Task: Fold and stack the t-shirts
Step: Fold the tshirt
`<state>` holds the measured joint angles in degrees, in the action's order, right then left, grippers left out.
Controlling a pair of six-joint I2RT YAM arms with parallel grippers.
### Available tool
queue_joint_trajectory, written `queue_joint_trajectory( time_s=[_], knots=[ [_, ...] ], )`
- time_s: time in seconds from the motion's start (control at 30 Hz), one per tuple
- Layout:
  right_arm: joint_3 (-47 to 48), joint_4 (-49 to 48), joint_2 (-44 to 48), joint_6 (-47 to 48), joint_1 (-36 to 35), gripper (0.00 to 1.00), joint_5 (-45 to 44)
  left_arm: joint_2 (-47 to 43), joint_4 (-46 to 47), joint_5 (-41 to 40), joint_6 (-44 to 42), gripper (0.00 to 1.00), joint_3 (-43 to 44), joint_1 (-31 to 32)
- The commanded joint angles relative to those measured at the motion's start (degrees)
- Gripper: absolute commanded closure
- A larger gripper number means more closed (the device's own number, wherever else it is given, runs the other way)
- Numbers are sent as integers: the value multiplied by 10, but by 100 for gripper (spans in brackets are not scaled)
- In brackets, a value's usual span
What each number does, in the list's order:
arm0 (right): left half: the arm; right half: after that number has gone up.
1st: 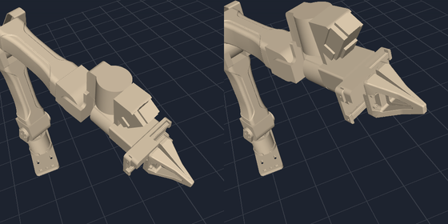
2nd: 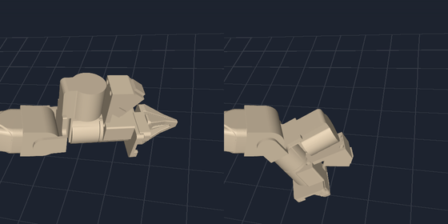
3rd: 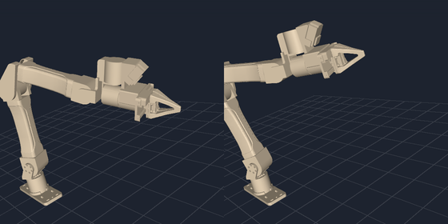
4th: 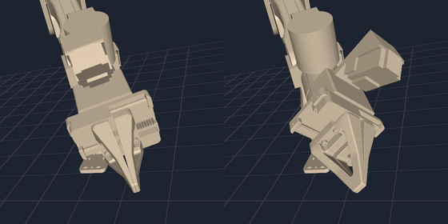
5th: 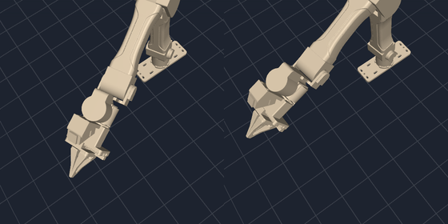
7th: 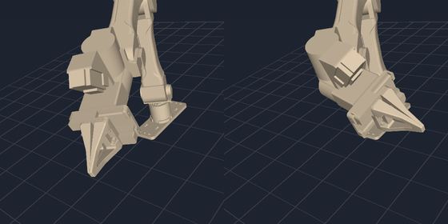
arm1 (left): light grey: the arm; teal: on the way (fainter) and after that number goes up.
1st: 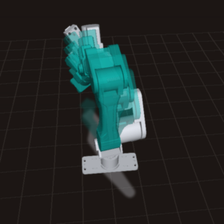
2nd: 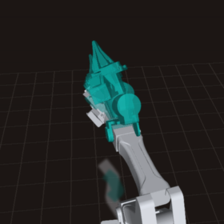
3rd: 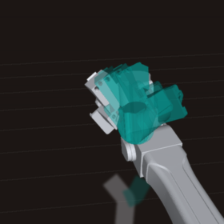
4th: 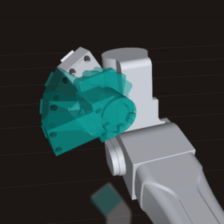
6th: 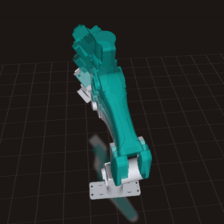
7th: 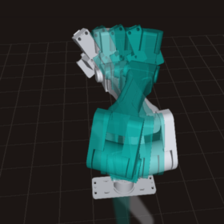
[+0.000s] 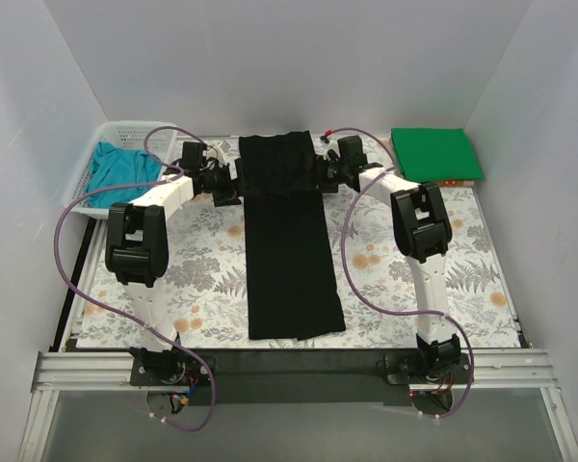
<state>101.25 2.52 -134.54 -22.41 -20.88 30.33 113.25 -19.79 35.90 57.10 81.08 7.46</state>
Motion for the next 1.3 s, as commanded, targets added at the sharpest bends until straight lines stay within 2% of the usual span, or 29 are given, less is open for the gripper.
queue_joint_trajectory(
  time_s=[0.0,0.13,0.43,0.6,0.7,0.83,0.87,0.93,1.0,1.07,1.17,1.2,1.23,1.27],
  knots=[
    [-56,3,34,-25,21,2,-32,-8,5,-3,4,18,26,2],
    [-60,-2,38,-17,24,2,-26,0,5,6,6,19,36,2],
    [32,6,-16,-13,49,2,0,-21,5,-4,-16,17,23,2],
    [37,6,25,-17,41,2,70,-36,-13,-1,-45,2,35,2],
    [14,14,94,4,37,2,95,-74,-18,16,-80,2,24,0],
    [-18,86,225,143,31,2,61,-218,5,20,-168,2,-42,0],
    [-32,129,280,223,25,2,47,-246,6,15,-215,2,-71,0],
    [-58,161,334,314,23,2,18,-323,9,-7,-244,2,-95,0],
    [-116,181,413,401,23,2,-9,-369,9,-39,-273,2,-127,1],
    [-181,181,491,448,23,2,-28,-424,-1,-36,-305,2,-145,4],
    [-244,193,586,553,23,2,-50,-472,-56,9,-377,2,-160,8],
    [-273,209,610,585,23,2,-21,-481,-117,62,-416,2,-160,8],
    [-282,234,630,646,20,2,-11,-495,-158,85,-489,2,-164,11],
    [-291,284,663,669,0,2,-11,-504,-197,96,-527,2,-173,17]
  ],
)
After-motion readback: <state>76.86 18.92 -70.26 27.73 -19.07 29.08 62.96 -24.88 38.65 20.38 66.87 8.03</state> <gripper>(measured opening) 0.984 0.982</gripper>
